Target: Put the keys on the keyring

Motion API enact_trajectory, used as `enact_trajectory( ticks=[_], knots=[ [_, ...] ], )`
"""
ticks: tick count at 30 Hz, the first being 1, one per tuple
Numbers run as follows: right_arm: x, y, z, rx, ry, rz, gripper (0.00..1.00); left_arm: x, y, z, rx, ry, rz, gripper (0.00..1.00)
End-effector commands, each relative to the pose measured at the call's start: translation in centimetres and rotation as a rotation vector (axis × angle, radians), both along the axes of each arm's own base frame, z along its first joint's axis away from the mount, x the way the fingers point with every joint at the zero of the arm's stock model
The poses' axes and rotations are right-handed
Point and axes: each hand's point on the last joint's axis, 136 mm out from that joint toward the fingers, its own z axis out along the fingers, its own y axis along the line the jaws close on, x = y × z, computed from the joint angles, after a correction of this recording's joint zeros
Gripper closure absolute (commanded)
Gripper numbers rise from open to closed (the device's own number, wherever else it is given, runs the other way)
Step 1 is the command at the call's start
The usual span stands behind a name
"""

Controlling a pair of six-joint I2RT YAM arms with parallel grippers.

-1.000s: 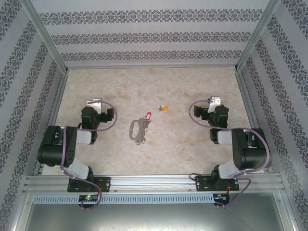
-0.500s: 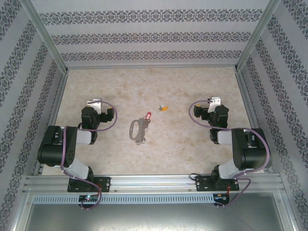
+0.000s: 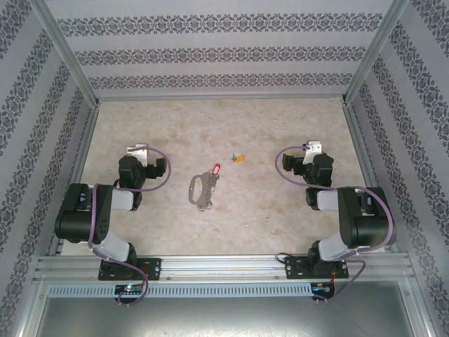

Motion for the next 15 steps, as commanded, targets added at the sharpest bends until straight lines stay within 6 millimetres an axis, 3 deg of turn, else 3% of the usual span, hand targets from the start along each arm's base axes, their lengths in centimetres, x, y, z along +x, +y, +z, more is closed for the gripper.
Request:
enact_trajectory(
  ticks=[1,15],
  knots=[
    [0.46,-0.02,1.02,-0.003,-0.032,0.000,0.02,0.03,0.26,0.44,0.009,-0.037,-0.006,0.00],
    [0.47,-0.02,1.11,-0.007,-0.036,-0.005,0.02,0.11,0.79,0.58,0.009,-0.036,0.026,0.00]
  ],
)
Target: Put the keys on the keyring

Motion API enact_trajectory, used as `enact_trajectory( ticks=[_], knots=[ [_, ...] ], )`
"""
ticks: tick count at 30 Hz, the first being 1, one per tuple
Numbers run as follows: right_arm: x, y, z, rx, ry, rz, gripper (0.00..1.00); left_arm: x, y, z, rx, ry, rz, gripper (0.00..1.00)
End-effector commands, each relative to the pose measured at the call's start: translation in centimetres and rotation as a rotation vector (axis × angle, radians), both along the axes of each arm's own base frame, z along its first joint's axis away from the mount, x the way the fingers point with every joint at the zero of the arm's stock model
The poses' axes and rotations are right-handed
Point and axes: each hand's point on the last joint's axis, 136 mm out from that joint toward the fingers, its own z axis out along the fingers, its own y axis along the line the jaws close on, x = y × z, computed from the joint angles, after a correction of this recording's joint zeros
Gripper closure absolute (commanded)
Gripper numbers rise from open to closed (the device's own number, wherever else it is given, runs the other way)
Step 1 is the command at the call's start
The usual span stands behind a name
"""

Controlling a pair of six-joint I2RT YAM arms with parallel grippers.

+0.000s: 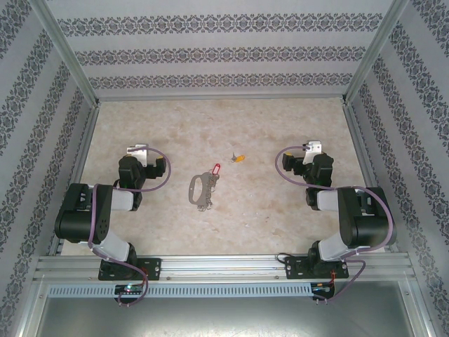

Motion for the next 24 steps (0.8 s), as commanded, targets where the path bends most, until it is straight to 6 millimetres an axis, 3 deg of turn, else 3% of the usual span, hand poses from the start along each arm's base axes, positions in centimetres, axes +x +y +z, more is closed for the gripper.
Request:
enact_trajectory(
  ticks=[1,8,12,17,21,24],
  knots=[
    [0.5,0.1,1.1,-0.008,-0.029,0.004,0.02,0.1,0.6,0.8,0.004,-0.041,0.013,0.00],
    [0.6,1.0,2.6,-0.026,0.063,0.039,0.02,-0.5,0.7,2.9,-0.007,-0.008,0.027,0.00],
    [-0.8,1.6,3.2,-0.035,0.150,0.022,0.02,-1.5,0.3,4.3,-0.052,0.033,0.022,0.00],
    [-2.8,3.4,5.4,-0.054,0.135,-0.016,0.02,-2.7,-1.5,7.1,-0.167,0.041,-0.034,0.00],
    [-4.1,5.2,5.9,-0.056,0.243,-0.001,0.02,-3.1,-2.7,10.1,-0.331,0.080,-0.028,0.00],
    [-5.0,6.9,6.8,-0.066,0.311,0.025,0.02,-3.1,-3.0,11.0,-0.429,0.126,0.007,0.00]
  ],
)
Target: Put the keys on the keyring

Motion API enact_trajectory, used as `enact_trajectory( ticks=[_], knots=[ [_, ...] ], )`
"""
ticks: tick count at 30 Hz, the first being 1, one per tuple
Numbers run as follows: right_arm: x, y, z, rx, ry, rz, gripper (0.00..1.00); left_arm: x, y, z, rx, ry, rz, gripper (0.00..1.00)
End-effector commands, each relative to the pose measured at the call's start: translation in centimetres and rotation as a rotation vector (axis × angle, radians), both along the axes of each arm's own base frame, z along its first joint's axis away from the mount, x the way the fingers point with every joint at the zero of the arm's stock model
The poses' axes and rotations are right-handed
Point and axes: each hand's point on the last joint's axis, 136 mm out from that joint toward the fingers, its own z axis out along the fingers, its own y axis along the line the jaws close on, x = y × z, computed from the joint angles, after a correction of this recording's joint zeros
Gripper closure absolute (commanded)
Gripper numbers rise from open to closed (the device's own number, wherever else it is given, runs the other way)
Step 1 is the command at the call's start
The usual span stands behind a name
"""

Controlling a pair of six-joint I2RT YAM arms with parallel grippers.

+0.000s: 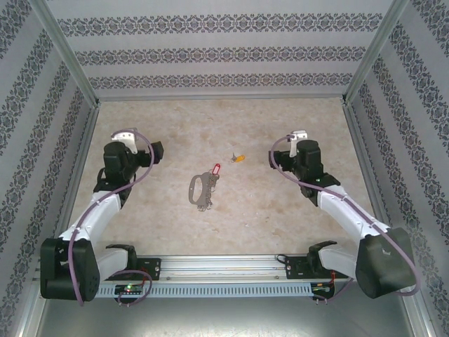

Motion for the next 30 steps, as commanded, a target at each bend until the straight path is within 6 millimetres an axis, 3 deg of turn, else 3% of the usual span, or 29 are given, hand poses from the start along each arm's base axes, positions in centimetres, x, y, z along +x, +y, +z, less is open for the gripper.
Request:
enact_trajectory(
  ticks=[1,5,8,12,19,27,30],
  knots=[
    [-1.9,0.5,0.1,-0.031,0.122,-0.032,0.02,-1.1,-1.2,-0.9,-0.163,0.147,0.007,0.00],
    [-2.6,2.5,2.8,-0.033,0.072,-0.016,0.02,-1.2,-2.2,-2.2,-0.168,0.238,-0.016,0.00],
    [-2.9,3.3,3.3,-0.001,0.117,-0.026,0.02,-1.7,-3.4,-2.7,-0.156,0.294,-0.048,0.00],
    [-2.9,4.5,2.5,0.005,0.208,-0.032,0.02,-3.0,-5.3,-3.4,-0.077,0.384,-0.072,0.00],
    [-3.3,9.0,1.8,0.156,0.292,0.098,0.02,-5.7,-8.7,-3.7,-0.059,0.571,-0.088,0.00],
    [-4.0,10.8,1.0,0.202,0.386,0.192,0.02,-8.6,-9.5,-2.9,-0.172,0.700,-0.032,0.00],
    [-4.0,11.5,1.0,0.215,0.397,0.210,0.02,-8.8,-9.7,-3.3,-0.183,0.710,-0.026,0.00]
  ],
)
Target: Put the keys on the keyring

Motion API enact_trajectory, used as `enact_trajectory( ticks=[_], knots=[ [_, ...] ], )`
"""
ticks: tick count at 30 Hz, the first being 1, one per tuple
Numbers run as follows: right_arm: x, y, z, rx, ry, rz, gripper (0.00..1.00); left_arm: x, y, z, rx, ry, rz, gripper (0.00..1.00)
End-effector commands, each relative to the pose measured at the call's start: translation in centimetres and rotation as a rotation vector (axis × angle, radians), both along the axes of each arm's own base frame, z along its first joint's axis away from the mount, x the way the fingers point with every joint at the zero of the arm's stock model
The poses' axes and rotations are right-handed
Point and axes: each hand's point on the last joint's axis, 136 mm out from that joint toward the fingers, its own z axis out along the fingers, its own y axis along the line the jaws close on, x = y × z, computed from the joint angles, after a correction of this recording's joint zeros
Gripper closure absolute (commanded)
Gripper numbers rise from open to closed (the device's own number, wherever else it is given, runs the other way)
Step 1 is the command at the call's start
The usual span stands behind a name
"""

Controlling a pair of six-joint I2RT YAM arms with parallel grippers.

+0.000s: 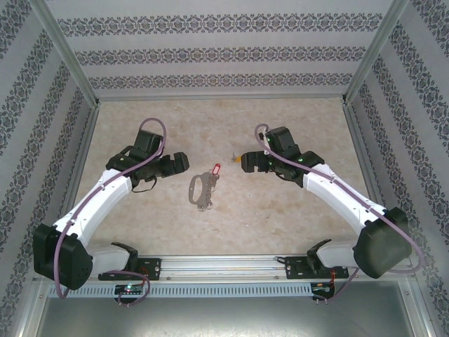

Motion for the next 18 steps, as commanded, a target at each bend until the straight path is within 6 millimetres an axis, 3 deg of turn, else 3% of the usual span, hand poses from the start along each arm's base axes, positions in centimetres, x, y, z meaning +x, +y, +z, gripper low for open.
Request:
enact_trajectory(
  ticks=[1,10,18],
  knots=[
    [-0.2,1.4,0.7,0.055,0.032,0.024,0.02,-1.3,-0.1,-0.1,-0.019,0.060,0.031,0.00],
    [-0.7,2.3,-1.0,0.079,0.129,-0.023,0.02,0.9,-4.4,-2.2,-0.134,0.136,-0.132,0.00],
    [-2.3,1.5,-2.1,0.071,0.193,-0.082,0.02,0.7,-5.1,-4.7,-0.156,0.178,-0.189,0.00]
  ],
)
